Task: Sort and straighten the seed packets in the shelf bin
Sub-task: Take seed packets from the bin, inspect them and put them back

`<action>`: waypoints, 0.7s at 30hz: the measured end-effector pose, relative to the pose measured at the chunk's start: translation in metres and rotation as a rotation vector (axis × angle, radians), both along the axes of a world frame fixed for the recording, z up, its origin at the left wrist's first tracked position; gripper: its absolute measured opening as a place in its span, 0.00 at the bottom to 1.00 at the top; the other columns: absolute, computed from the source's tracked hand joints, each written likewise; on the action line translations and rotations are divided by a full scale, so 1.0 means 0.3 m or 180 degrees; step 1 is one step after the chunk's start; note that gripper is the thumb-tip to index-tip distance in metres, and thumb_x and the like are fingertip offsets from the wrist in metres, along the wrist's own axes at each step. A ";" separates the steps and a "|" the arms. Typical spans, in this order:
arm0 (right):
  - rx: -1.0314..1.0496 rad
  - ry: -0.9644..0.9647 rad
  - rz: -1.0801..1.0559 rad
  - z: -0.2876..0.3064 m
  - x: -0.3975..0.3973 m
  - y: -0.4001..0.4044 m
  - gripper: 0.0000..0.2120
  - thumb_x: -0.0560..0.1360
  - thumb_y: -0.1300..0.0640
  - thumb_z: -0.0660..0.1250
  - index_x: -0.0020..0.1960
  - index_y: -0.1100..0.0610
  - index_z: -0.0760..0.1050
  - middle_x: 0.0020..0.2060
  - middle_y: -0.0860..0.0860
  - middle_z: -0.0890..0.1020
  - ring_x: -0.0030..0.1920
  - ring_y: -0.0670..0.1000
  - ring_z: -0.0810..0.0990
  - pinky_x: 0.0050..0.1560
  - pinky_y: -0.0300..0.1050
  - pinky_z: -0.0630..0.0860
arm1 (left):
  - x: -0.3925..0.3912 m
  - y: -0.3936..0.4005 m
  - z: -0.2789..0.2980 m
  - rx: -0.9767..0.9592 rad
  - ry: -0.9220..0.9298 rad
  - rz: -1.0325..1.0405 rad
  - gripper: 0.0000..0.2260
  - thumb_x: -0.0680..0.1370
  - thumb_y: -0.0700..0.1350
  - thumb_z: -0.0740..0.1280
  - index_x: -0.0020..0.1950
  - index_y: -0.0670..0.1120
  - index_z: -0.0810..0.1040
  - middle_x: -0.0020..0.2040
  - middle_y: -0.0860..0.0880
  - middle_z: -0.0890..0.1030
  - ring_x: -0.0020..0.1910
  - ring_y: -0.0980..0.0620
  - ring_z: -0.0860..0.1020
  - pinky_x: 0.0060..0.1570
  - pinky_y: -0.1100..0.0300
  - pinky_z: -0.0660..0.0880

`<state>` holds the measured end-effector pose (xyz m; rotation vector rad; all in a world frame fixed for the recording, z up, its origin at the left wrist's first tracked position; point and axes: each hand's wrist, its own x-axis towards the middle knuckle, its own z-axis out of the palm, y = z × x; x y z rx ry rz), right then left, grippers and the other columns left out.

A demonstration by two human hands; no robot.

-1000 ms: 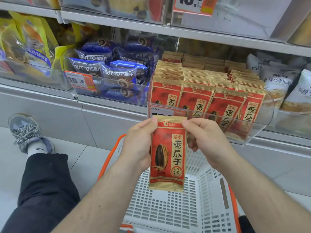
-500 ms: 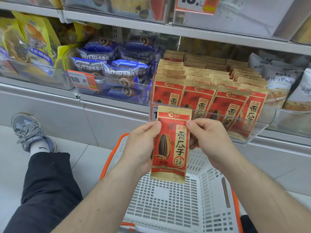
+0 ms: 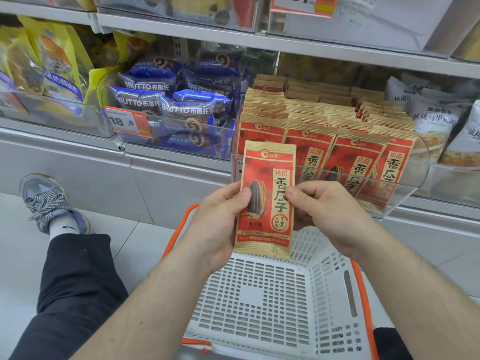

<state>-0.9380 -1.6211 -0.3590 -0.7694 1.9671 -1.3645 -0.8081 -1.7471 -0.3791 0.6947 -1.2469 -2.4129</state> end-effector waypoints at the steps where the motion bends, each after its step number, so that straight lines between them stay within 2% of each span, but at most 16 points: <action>1: 0.0029 -0.0100 0.0143 0.004 -0.004 0.004 0.12 0.78 0.55 0.67 0.50 0.64 0.81 0.40 0.61 0.86 0.36 0.54 0.80 0.42 0.51 0.77 | 0.001 -0.001 -0.001 0.0043 0.0015 0.0032 0.12 0.84 0.41 0.59 0.61 0.39 0.80 0.52 0.37 0.85 0.44 0.43 0.85 0.43 0.50 0.84; 2: 0.0094 -0.0234 0.0330 0.011 -0.005 0.010 0.12 0.76 0.55 0.69 0.53 0.63 0.80 0.42 0.61 0.86 0.36 0.54 0.81 0.42 0.50 0.78 | 0.002 -0.005 -0.002 0.0082 0.0021 0.0064 0.12 0.84 0.41 0.59 0.61 0.39 0.80 0.51 0.37 0.85 0.43 0.43 0.85 0.42 0.50 0.84; 5: 0.0247 -0.0525 0.0774 0.011 -0.013 0.024 0.22 0.69 0.56 0.77 0.60 0.60 0.77 0.48 0.67 0.84 0.41 0.60 0.82 0.39 0.47 0.79 | 0.005 -0.011 0.004 0.0114 0.0021 0.0102 0.12 0.85 0.43 0.59 0.59 0.40 0.80 0.50 0.37 0.85 0.43 0.42 0.85 0.40 0.48 0.84; 8: 0.0142 -0.0563 0.0831 0.003 -0.019 0.026 0.21 0.69 0.59 0.76 0.60 0.61 0.77 0.49 0.72 0.81 0.39 0.60 0.81 0.37 0.46 0.80 | 0.012 -0.010 0.008 0.0131 -0.0001 0.0058 0.12 0.85 0.43 0.59 0.60 0.39 0.79 0.51 0.37 0.85 0.46 0.40 0.85 0.43 0.46 0.84; 11: 0.0147 -0.0538 0.0831 0.009 -0.012 0.026 0.20 0.68 0.60 0.73 0.59 0.62 0.77 0.45 0.70 0.82 0.36 0.57 0.81 0.36 0.46 0.80 | 0.010 -0.011 -0.001 0.0130 -0.0051 0.0052 0.12 0.85 0.43 0.59 0.61 0.40 0.79 0.52 0.37 0.85 0.48 0.39 0.85 0.46 0.43 0.83; 13: 0.0302 -0.0326 0.0782 0.015 -0.002 0.021 0.17 0.70 0.62 0.74 0.58 0.62 0.77 0.40 0.66 0.84 0.35 0.56 0.82 0.37 0.49 0.80 | 0.003 -0.011 -0.022 -0.0114 -0.0122 0.0177 0.11 0.85 0.42 0.60 0.61 0.43 0.80 0.53 0.40 0.85 0.49 0.42 0.85 0.48 0.45 0.83; 16: 0.0838 0.0610 0.0636 0.005 0.022 0.005 0.15 0.70 0.60 0.78 0.53 0.56 0.78 0.35 0.59 0.84 0.34 0.57 0.83 0.41 0.57 0.82 | -0.007 -0.005 -0.072 -0.0999 -0.0435 0.0371 0.09 0.83 0.43 0.64 0.61 0.51 0.79 0.57 0.51 0.84 0.51 0.54 0.85 0.50 0.51 0.82; 18: 0.1097 0.1099 0.0647 -0.004 0.043 -0.007 0.16 0.67 0.55 0.80 0.50 0.50 0.78 0.34 0.55 0.84 0.35 0.56 0.84 0.43 0.60 0.82 | -0.010 0.011 -0.089 -0.0976 -0.0437 0.0245 0.12 0.80 0.44 0.69 0.63 0.50 0.77 0.55 0.53 0.84 0.50 0.53 0.85 0.51 0.51 0.81; 21: 0.1130 0.1145 0.0808 -0.006 0.063 -0.008 0.15 0.66 0.50 0.80 0.48 0.48 0.78 0.34 0.53 0.84 0.35 0.53 0.84 0.43 0.59 0.82 | -0.010 0.018 -0.104 -0.0759 -0.0457 0.0085 0.20 0.76 0.44 0.74 0.67 0.48 0.74 0.57 0.52 0.84 0.50 0.49 0.85 0.50 0.47 0.82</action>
